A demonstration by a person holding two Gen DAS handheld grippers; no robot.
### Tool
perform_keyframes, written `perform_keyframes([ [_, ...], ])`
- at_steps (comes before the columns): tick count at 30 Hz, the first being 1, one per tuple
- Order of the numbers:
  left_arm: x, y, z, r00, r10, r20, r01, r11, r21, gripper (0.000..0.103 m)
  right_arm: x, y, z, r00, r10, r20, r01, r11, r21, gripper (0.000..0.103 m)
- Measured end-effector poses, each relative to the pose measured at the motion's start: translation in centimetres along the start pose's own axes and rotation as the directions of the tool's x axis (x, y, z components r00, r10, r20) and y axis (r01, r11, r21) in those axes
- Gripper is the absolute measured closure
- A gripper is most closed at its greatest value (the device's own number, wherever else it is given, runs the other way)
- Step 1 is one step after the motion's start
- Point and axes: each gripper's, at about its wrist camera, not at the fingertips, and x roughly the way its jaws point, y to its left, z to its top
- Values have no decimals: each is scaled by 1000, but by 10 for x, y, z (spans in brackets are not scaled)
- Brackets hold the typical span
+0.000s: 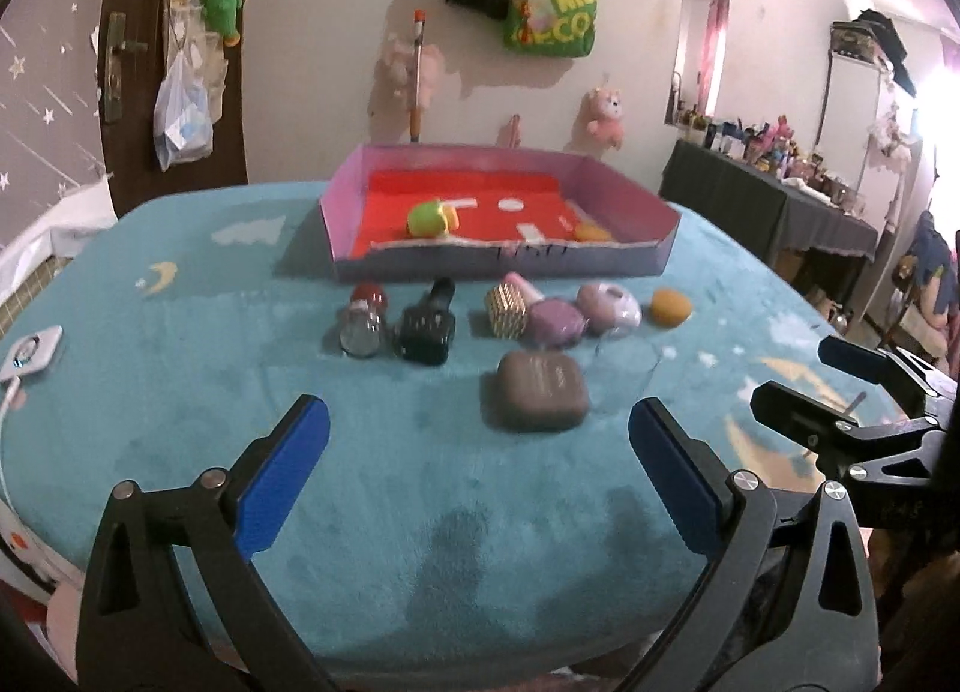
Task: Organize rigid objects
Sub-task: 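Withdraw both tools from the box back toward the remaining items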
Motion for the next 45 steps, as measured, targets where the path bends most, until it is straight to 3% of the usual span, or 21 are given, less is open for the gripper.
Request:
perform_keyframes([
  [13, 34, 3, -15, 996, -8, -92, 5, 999, -32, 1, 34, 0, -22, 998, -4, -70, 6, 1000, 27, 0],
  [30, 47, 4, -8, 990, -10, -143, 7, 1000, -25, 1, 56, 3, -14, 992, 42, -115, -39, 999, 28, 0],
  [45, 59, 12, 3, 980, -16, -198, 17, 1000, 5, 1, 87, 9, -1, 973, 94, -209, -97, 995, 0, 0],
])
